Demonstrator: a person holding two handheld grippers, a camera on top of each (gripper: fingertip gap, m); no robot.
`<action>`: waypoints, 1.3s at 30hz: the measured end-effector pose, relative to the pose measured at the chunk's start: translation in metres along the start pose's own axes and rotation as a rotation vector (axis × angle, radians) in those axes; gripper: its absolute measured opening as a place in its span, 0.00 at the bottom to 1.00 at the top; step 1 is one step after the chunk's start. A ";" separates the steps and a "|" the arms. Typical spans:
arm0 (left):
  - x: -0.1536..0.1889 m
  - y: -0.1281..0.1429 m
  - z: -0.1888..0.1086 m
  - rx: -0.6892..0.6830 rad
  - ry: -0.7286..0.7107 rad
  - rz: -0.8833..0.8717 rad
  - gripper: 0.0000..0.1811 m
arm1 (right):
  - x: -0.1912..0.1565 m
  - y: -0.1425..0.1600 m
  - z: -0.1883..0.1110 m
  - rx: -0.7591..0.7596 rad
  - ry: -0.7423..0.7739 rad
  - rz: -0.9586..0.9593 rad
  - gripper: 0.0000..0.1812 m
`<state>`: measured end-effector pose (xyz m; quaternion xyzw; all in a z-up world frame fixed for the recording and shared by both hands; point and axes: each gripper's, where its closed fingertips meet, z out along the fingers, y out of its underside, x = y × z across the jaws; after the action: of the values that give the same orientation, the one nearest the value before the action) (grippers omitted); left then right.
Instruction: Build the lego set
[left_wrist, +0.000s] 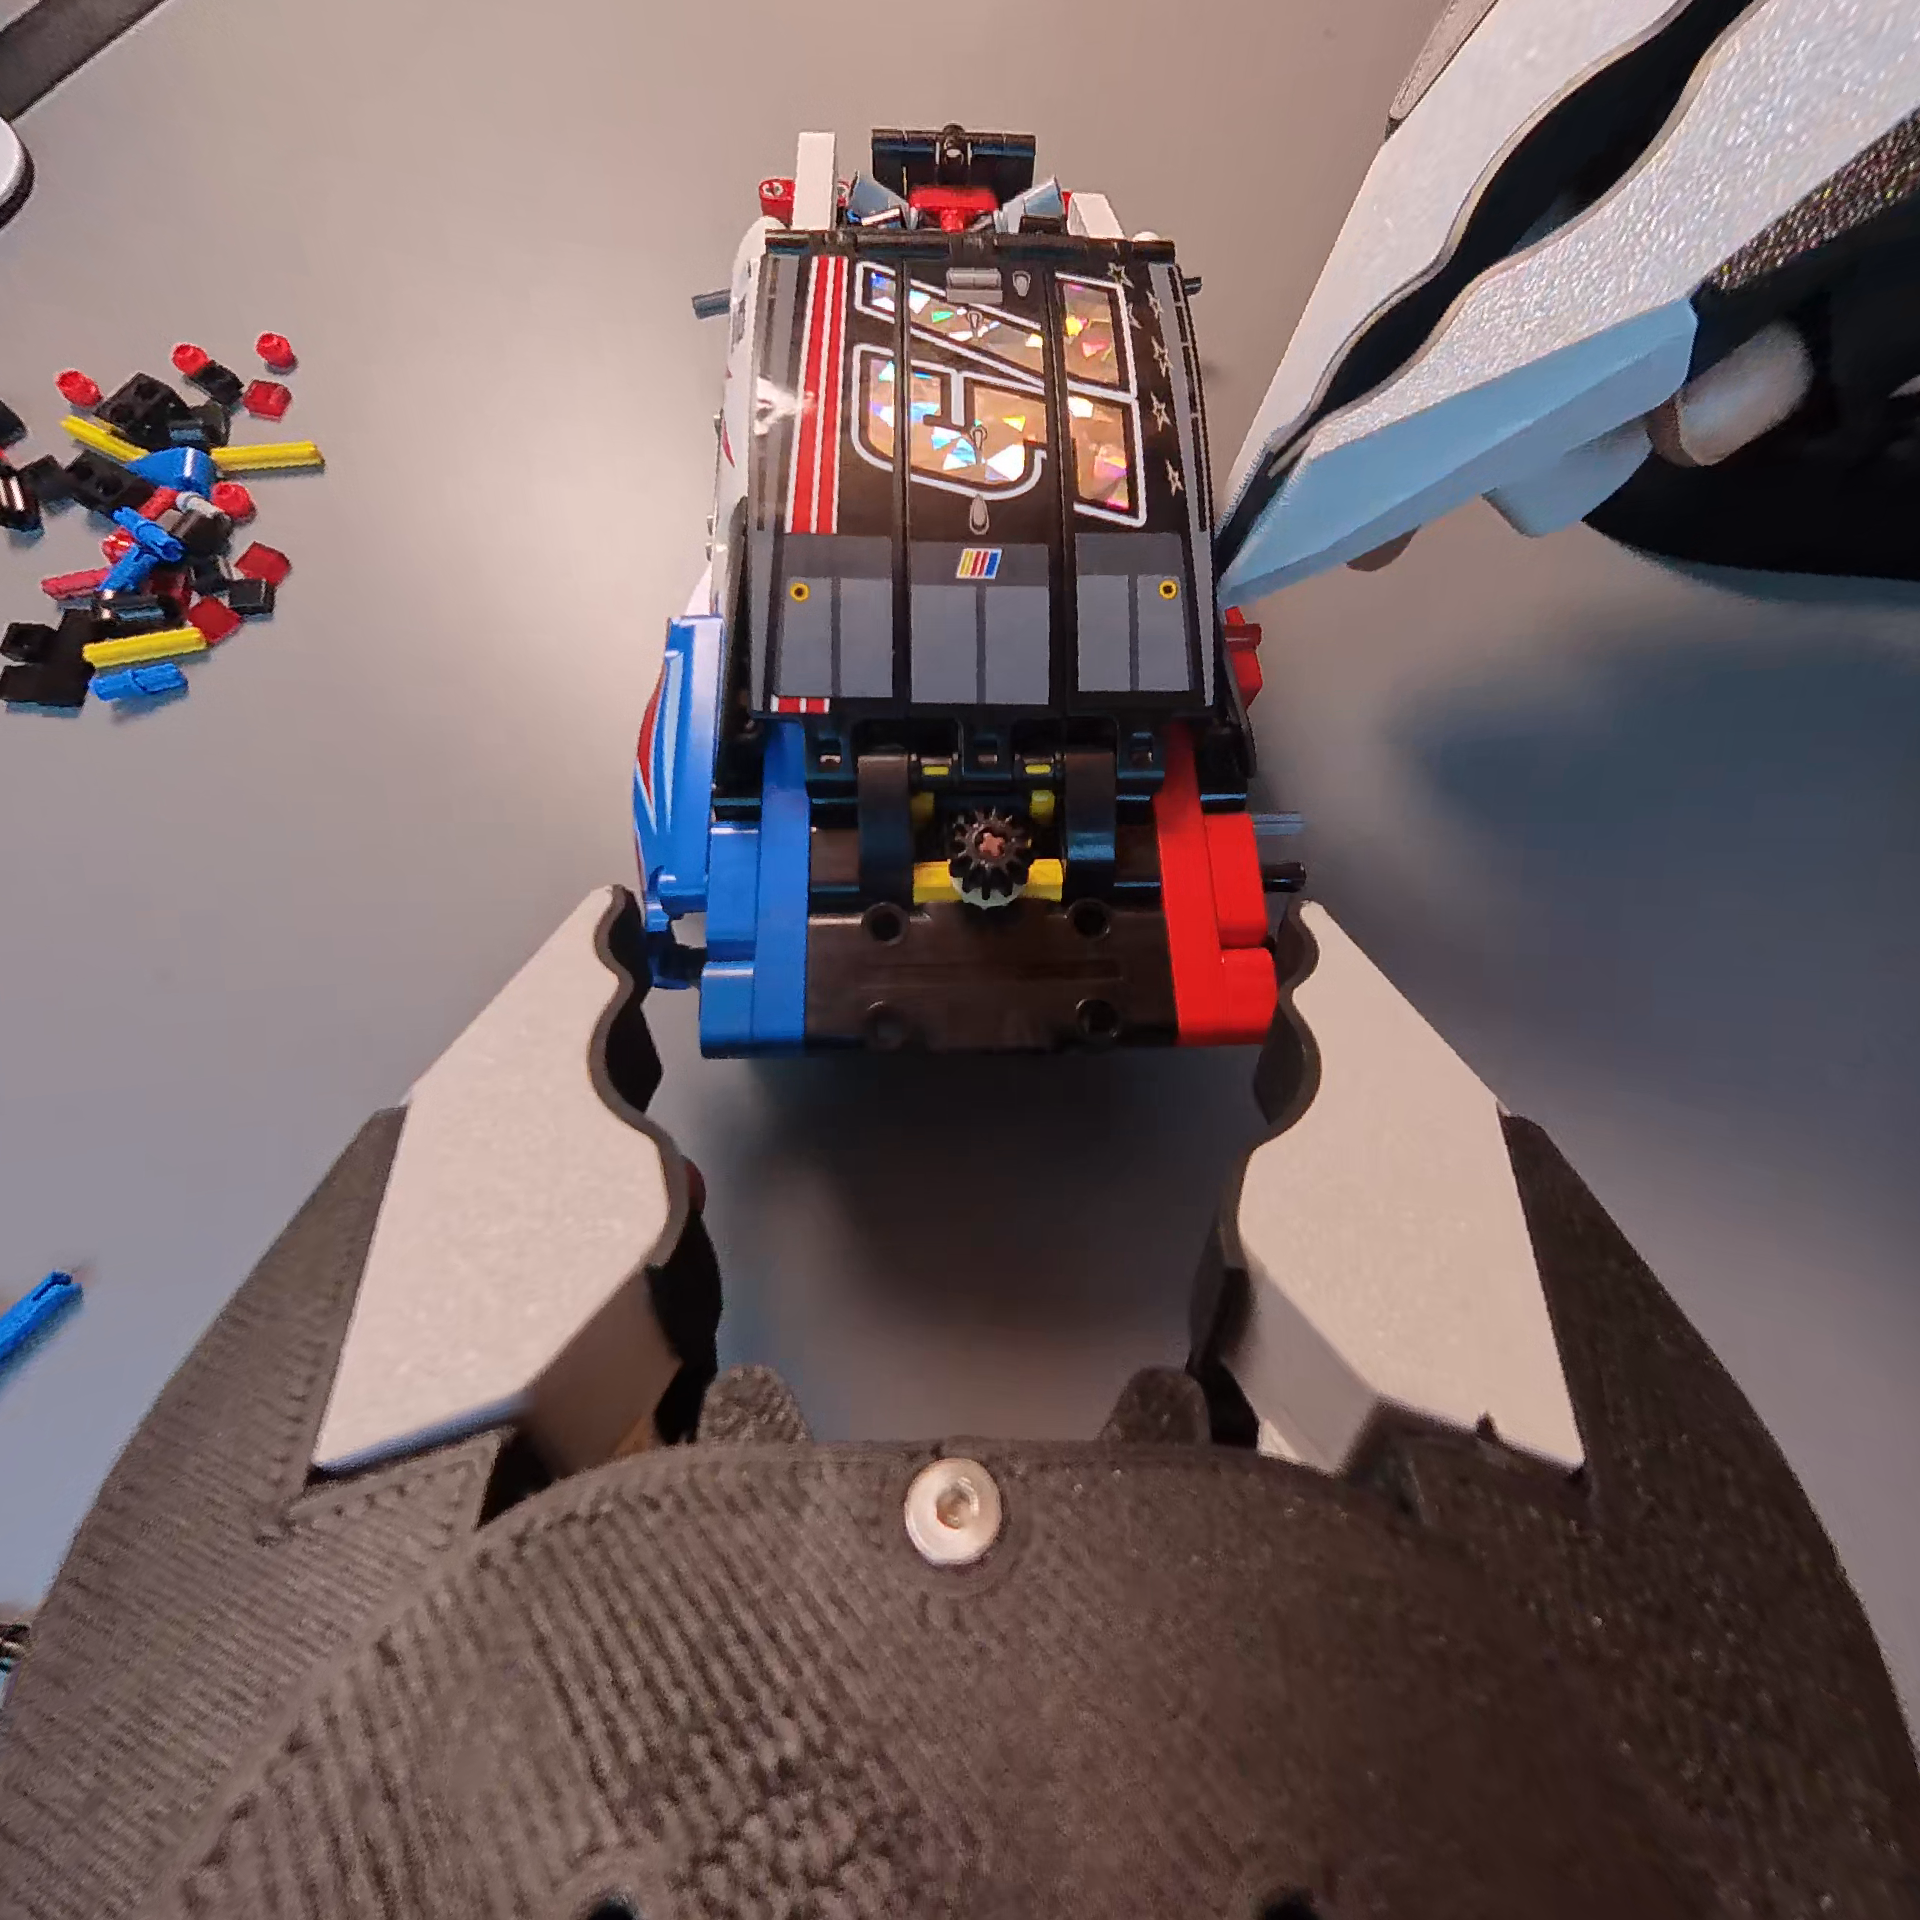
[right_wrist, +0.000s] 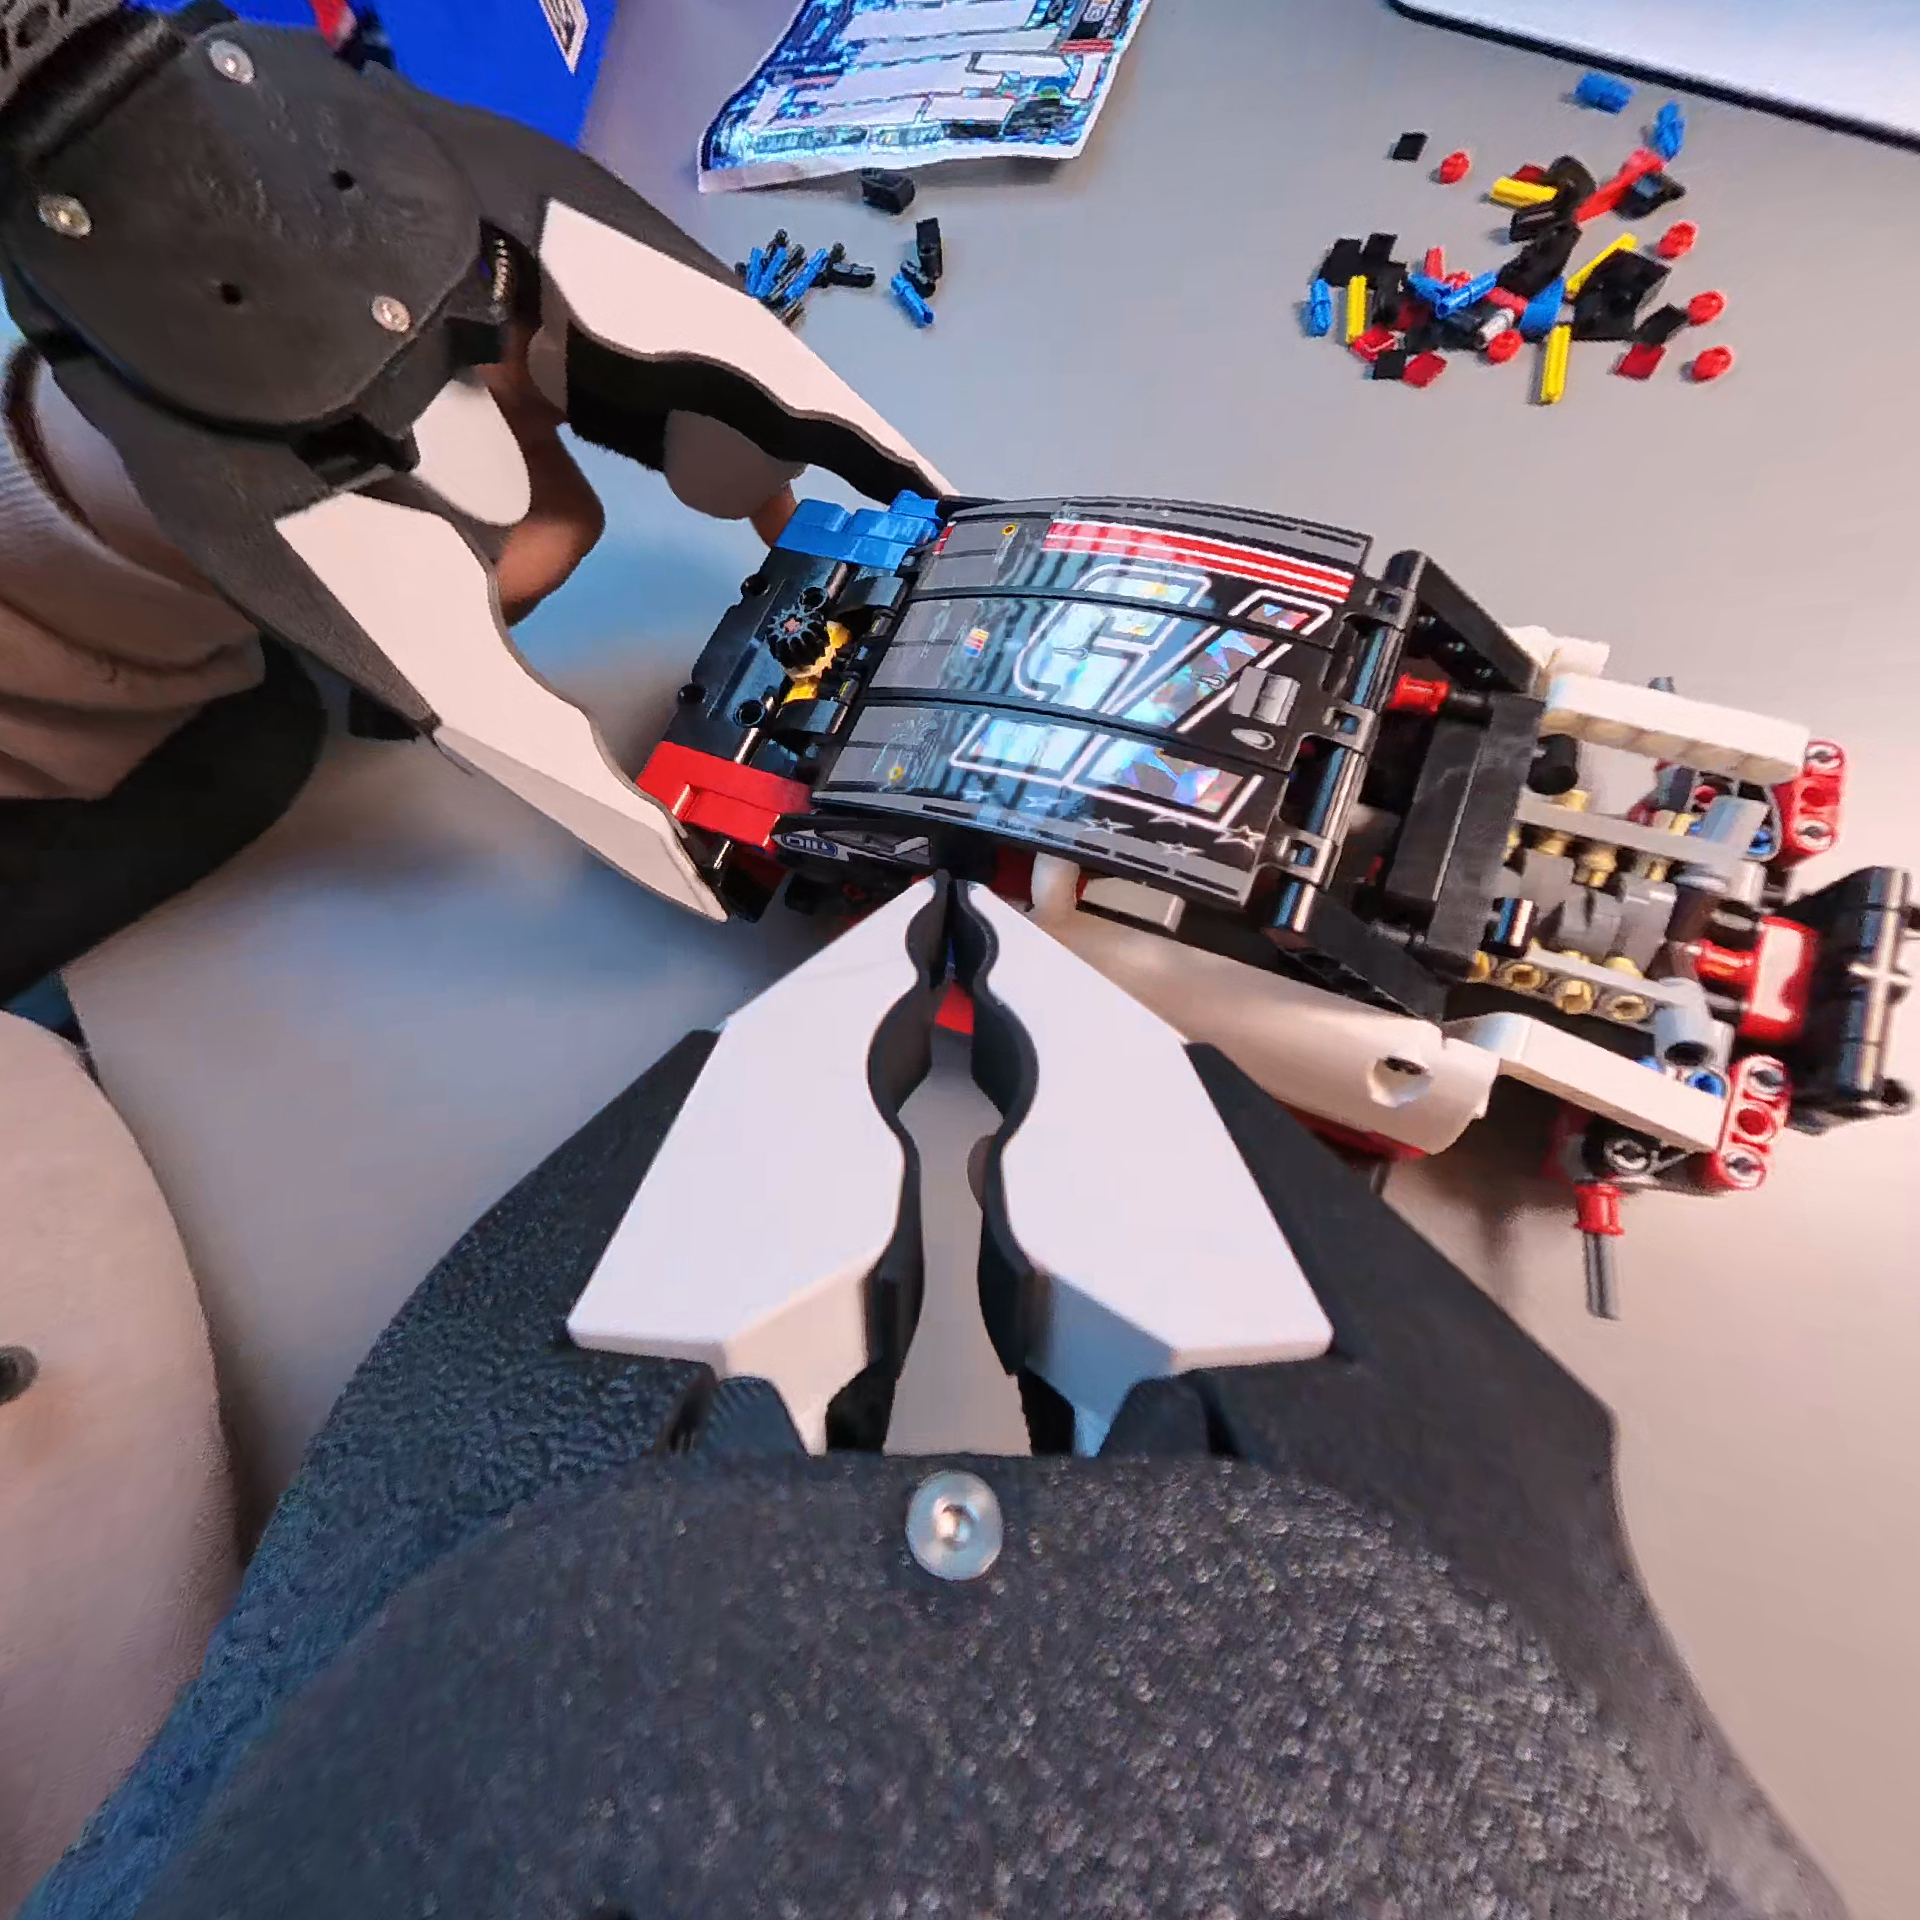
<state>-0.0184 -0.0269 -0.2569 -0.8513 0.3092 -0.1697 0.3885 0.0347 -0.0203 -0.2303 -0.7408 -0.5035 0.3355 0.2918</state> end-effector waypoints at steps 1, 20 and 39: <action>0.000 0.000 0.000 -0.002 -0.004 0.004 0.65 | 0.000 0.000 0.000 0.010 -0.012 0.041 0.00; -0.001 0.001 0.000 -0.005 -0.012 0.004 0.65 | 0.001 0.020 -0.004 0.014 -0.099 0.149 0.00; -0.001 0.001 -0.001 0.000 -0.001 0.012 0.65 | -0.003 0.023 0.004 0.011 -0.080 -0.044 0.00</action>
<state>-0.0201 -0.0272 -0.2573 -0.8495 0.3139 -0.1669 0.3898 0.0439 -0.0303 -0.2499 -0.7138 -0.5292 0.3613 0.2829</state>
